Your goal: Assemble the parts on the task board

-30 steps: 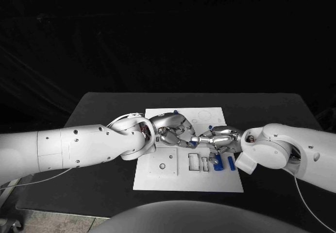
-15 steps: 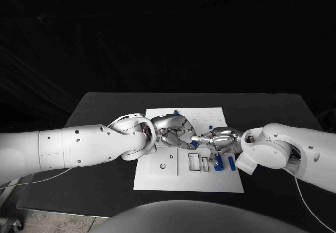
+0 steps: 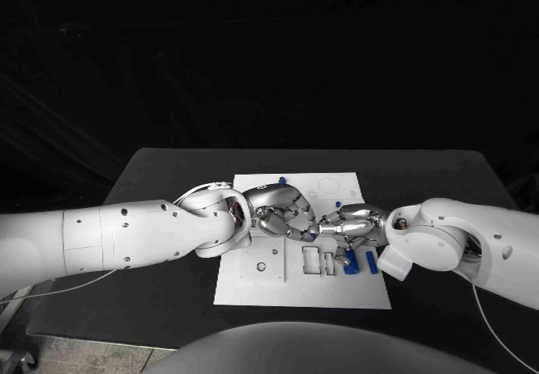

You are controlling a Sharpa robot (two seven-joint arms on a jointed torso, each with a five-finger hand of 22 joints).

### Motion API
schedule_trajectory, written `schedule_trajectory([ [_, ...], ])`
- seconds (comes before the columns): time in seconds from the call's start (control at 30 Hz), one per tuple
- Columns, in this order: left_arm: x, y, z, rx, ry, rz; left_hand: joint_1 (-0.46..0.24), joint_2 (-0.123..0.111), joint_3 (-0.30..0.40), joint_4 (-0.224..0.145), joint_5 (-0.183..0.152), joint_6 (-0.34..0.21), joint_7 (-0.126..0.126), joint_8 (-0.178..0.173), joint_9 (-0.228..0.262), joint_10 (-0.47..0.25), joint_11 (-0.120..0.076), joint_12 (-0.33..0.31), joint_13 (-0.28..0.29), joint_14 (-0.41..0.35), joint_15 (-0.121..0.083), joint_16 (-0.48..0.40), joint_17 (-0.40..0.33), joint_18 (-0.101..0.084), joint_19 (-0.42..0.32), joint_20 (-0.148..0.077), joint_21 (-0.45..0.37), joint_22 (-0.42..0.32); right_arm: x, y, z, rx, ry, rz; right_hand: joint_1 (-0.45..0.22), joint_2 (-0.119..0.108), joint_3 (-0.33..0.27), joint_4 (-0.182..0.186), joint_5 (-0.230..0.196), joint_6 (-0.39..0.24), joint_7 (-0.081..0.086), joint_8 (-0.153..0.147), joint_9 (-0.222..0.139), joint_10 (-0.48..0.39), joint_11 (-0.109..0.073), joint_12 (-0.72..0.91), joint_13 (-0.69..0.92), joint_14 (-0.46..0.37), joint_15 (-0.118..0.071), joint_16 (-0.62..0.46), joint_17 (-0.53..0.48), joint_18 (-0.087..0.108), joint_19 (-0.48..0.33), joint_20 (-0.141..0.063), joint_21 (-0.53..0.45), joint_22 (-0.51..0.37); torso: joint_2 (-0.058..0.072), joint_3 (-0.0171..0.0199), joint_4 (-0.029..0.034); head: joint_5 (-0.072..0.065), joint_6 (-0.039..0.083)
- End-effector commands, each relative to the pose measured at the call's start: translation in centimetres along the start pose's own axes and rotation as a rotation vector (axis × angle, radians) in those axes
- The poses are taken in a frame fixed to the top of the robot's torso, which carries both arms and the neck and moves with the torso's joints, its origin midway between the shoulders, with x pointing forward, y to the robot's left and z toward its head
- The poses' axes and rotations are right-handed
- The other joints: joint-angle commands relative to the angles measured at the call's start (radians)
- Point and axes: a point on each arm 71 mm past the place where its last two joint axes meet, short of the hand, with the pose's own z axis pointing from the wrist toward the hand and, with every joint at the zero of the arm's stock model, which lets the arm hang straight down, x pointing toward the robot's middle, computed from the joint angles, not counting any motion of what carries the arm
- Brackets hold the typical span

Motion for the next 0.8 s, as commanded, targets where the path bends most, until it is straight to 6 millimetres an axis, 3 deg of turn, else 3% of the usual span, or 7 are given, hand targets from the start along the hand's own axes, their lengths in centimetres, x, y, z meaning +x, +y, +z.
schedule_trajectory([
  [0.03, 0.2, -0.1, 0.0, 0.000, 0.027, 0.001, 0.010, -0.002, 0.004, 0.002, 0.007, 0.017, -0.011, 0.002, 0.001, 0.079, -0.006, -0.007, 0.245, 0.105, -0.001, 0.002, 0.263, -0.012, 0.071, -0.004, -0.006, 0.248, 0.0, 0.0, 0.0, -0.002, 0.007, -0.011, 0.020, 0.003, 0.022, -0.011, 0.038, 0.001, -0.007, 0.016, 0.014, 0.012, -0.008, -0.004, 0.159, 0.036, -0.009, -0.005, 0.010, 0.017, 0.002, -0.008, -0.006, 0.001, 0.000, -0.0001, -0.0001, 0.002, 0.000],
  [0.17, 0.3, 0.0, 0.1, -0.003, 0.032, 0.000, 0.011, -0.002, 0.003, 0.002, 0.006, 0.014, -0.009, -0.001, 0.000, 0.074, -0.005, -0.013, 0.242, 0.105, -0.001, 0.002, 0.263, -0.011, 0.068, -0.004, -0.009, 0.246, 0.0, 0.0, 0.0, -0.004, 0.003, -0.010, 0.031, -0.006, 0.053, -0.032, 0.060, -0.003, -0.008, 0.032, 0.026, 0.011, -0.009, -0.005, 0.158, 0.036, -0.011, -0.005, 0.009, 0.017, 0.002, -0.010, -0.007, 0.002, 0.000, 0.0001, -0.0001, 0.004, 0.000],
  [0.33, 0.3, 0.0, 0.1, -0.005, 0.035, 0.000, 0.009, -0.004, 0.000, 0.007, 0.002, 0.001, -0.003, -0.016, -0.006, 0.056, -0.001, -0.034, 0.230, 0.105, 0.003, 0.002, 0.263, -0.010, 0.063, -0.002, -0.014, 0.245, -0.1, 0.0, 0.0, -0.008, -0.010, -0.006, 0.043, -0.009, 0.102, -0.061, 0.045, -0.011, -0.008, 0.057, 0.044, 0.011, -0.010, -0.006, 0.157, 0.035, -0.012, -0.006, 0.008, 0.017, 0.001, -0.012, -0.007, 0.005, 0.000, 0.0001, -0.0001, 0.004, 0.000],
  [0.43, 0.3, 0.0, 0.0, -0.006, 0.033, 0.000, 0.004, -0.005, -0.006, 0.017, -0.031, -0.025, 0.006, -0.043, -0.017, 0.032, 0.005, -0.063, 0.214, 0.105, 0.007, 0.002, 0.263, -0.007, 0.056, 0.003, -0.022, 0.242, -0.2, 0.0, 0.0, -0.008, -0.019, -0.004, 0.051, -0.012, 0.140, -0.083, 0.035, -0.018, -0.006, 0.072, 0.055, 0.012, -0.009, -0.007, 0.157, 0.035, -0.012, -0.007, 0.007, 0.017, 0.000, -0.012, -0.007, 0.007, 0.000, -0.0001, -0.0004, 0.006, 0.000],
  [0.63, 0.1, 0.4, -0.1, -0.021, 0.017, 0.004, -0.011, -0.014, -0.031, 0.043, -0.122, -0.179, 0.018, -0.138, -0.052, -0.063, 0.011, -0.177, 0.151, 0.105, 0.015, 0.002, 0.263, 0.002, 0.023, 0.010, -0.054, 0.229, -0.3, -0.1, 0.0, -0.001, -0.034, -0.003, 0.050, -0.018, 0.180, -0.105, 0.023, -0.023, -0.005, 0.087, 0.066, 0.013, -0.008, -0.007, 0.157, 0.035, -0.011, -0.008, 0.006, 0.017, 0.000, -0.012, -0.005, 0.012, 0.000, -0.0003, -0.0005, 0.011, 0.000],
  [0.8, -0.4, 1.1, -0.4, -0.044, -0.010, 0.012, -0.036, -0.024, -0.070, 0.074, -0.194, -0.325, 0.022, -0.156, -0.089, -0.127, 0.017, -0.251, 0.108, 0.105, 0.022, 0.002, 0.263, 0.007, 0.004, 0.017, -0.074, 0.222, -0.4, -0.1, 0.0, 0.009, -0.052, -0.028, 0.049, -0.024, 0.201, -0.118, 0.022, -0.024, -0.004, 0.095, 0.072, 0.014, -0.008, -0.006, 0.158, 0.035, -0.011, -0.009, 0.004, 0.017, 0.000, -0.012, -0.003, 0.015, 0.001, -0.0004, -0.0004, 0.016, 0.000],
])
